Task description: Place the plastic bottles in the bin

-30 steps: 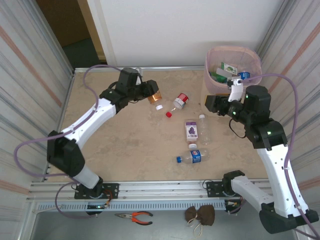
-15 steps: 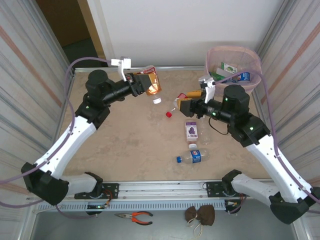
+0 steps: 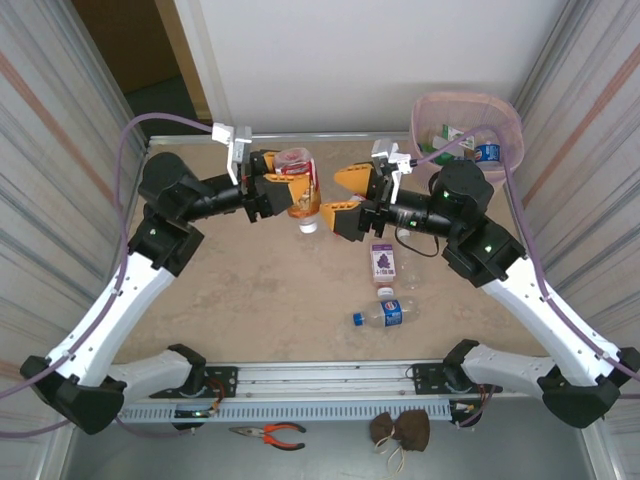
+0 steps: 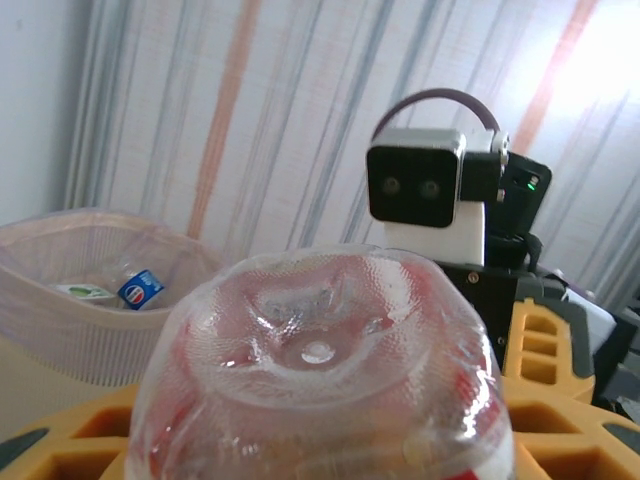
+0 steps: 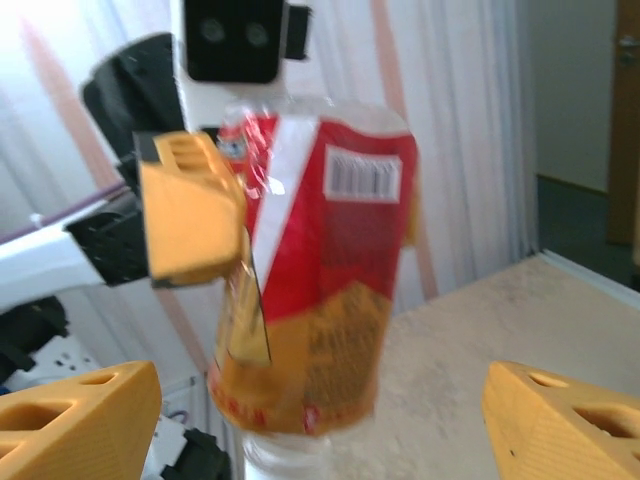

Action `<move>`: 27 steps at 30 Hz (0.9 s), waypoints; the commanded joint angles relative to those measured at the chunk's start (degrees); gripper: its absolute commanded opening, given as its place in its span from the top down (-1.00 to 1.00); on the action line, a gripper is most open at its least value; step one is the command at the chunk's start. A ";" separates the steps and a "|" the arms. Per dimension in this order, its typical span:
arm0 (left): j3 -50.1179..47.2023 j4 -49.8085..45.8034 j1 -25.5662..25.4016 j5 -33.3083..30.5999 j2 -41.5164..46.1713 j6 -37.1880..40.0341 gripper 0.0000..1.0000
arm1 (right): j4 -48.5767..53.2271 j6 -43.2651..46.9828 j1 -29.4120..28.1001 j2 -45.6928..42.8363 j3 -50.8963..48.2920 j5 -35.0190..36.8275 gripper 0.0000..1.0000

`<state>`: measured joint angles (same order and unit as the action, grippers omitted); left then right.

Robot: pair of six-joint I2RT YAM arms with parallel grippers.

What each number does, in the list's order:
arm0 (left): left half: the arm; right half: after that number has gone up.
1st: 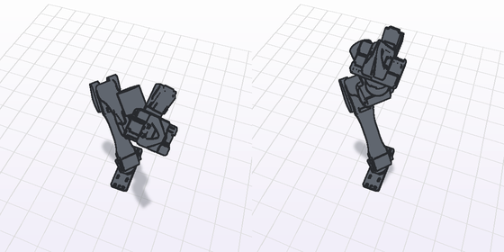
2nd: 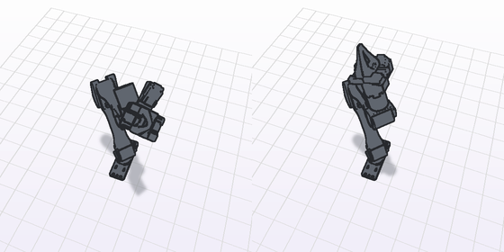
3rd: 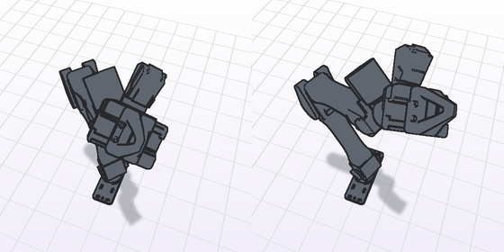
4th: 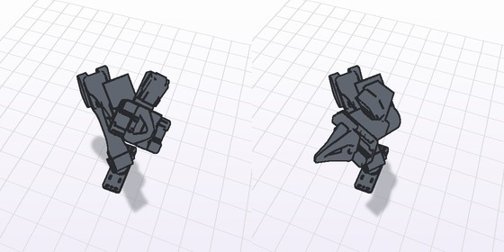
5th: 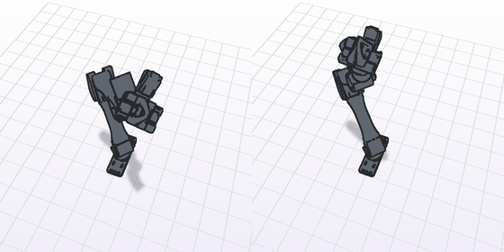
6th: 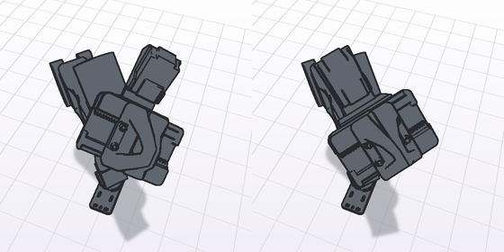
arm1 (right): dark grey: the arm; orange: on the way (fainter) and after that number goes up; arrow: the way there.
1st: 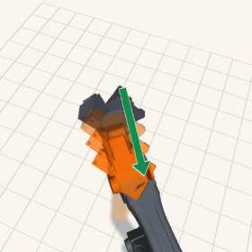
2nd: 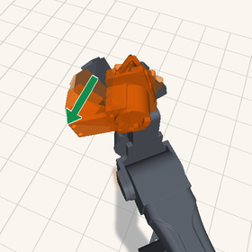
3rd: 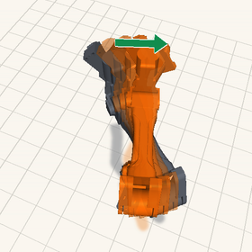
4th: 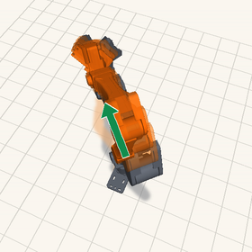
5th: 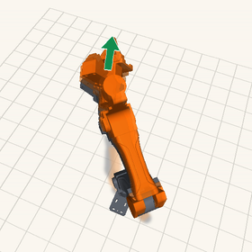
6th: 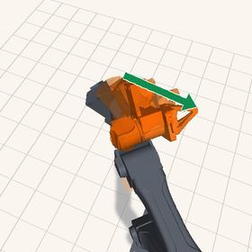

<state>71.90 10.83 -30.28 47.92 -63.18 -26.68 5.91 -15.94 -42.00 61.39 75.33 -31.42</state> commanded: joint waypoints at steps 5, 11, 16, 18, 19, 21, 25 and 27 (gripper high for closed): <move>2.70 2.45 -2.01 3.14 1.96 3.30 -0.05 | -2.94 2.92 -3.43 2.66 3.46 -4.23 -0.66; 3.15 2.57 -2.64 3.04 2.34 3.49 -0.05 | -2.59 3.73 -3.98 3.47 2.70 -4.20 -0.63; 3.41 2.58 -3.17 3.06 2.03 4.00 -0.06 | -4.37 2.63 -4.64 4.66 2.32 -5.22 -0.58; 3.45 2.62 -3.22 3.05 1.80 4.00 -0.06 | -4.58 2.54 -5.09 5.41 2.62 -5.29 -0.55; 3.53 2.62 -3.32 2.95 1.70 3.99 -0.06 | -4.54 2.65 -5.25 5.67 2.79 -5.36 -0.54; 3.58 2.70 -3.45 2.93 1.59 4.00 -0.06 | -4.59 2.65 -5.37 6.11 3.00 -5.41 -0.49; 3.57 2.55 -3.46 2.71 1.62 4.24 -0.06 | -4.59 2.60 -5.46 6.09 3.02 -5.31 -0.36; 3.60 2.48 -3.41 2.60 1.65 4.32 -0.06 | -4.51 2.60 -5.50 5.90 2.93 -4.82 -0.30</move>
<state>73.41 10.98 -33.39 49.80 -62.65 -23.44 2.83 -13.91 -47.27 67.64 77.17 -36.27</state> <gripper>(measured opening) 0.531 0.655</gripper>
